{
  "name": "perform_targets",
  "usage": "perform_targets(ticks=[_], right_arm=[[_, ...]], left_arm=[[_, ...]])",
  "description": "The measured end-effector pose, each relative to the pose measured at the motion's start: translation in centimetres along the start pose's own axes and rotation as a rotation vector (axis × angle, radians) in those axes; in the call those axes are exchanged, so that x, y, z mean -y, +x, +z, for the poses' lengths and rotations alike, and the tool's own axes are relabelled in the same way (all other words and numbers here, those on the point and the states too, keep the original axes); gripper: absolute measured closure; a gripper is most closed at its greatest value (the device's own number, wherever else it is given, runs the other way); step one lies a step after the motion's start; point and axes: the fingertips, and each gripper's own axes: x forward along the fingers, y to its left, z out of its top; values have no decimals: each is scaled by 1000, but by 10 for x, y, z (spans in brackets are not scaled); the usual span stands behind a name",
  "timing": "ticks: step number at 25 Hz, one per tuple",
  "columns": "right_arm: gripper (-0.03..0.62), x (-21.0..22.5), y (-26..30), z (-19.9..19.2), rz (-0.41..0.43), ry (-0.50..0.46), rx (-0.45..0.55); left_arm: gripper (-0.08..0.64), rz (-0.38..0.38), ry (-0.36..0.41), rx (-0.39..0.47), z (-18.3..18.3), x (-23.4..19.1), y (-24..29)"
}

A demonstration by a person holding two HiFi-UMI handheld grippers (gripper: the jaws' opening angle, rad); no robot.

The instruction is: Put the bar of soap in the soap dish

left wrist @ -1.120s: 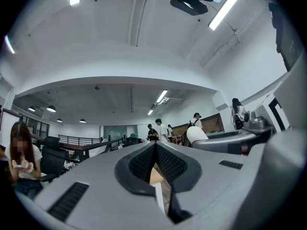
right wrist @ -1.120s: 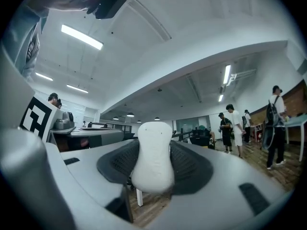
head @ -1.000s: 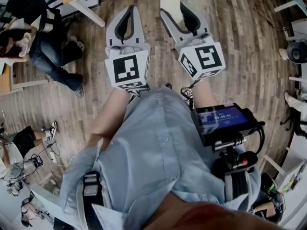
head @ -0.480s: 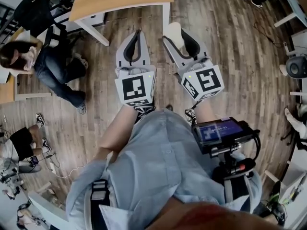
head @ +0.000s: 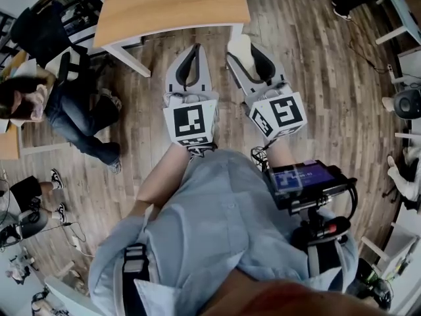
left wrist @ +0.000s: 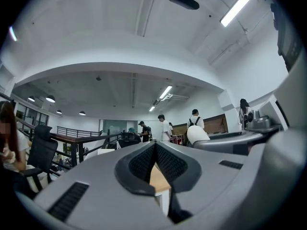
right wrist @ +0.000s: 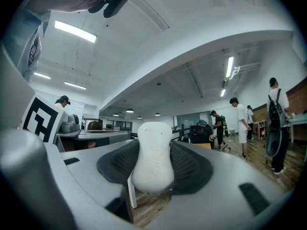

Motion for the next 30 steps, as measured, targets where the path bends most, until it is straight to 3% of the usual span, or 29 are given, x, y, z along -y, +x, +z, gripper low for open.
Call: perform_targets(ticks=[13, 26, 30], right_arm=[[385, 11, 32, 43, -11, -46, 81], [385, 6, 29, 27, 37, -26, 64], [385, 0, 30, 29, 57, -33, 69]], left_arm=[[554, -30, 8, 70, 28, -18, 32], [554, 15, -5, 12, 2, -18, 22], [554, 34, 4, 34, 6, -24, 20]])
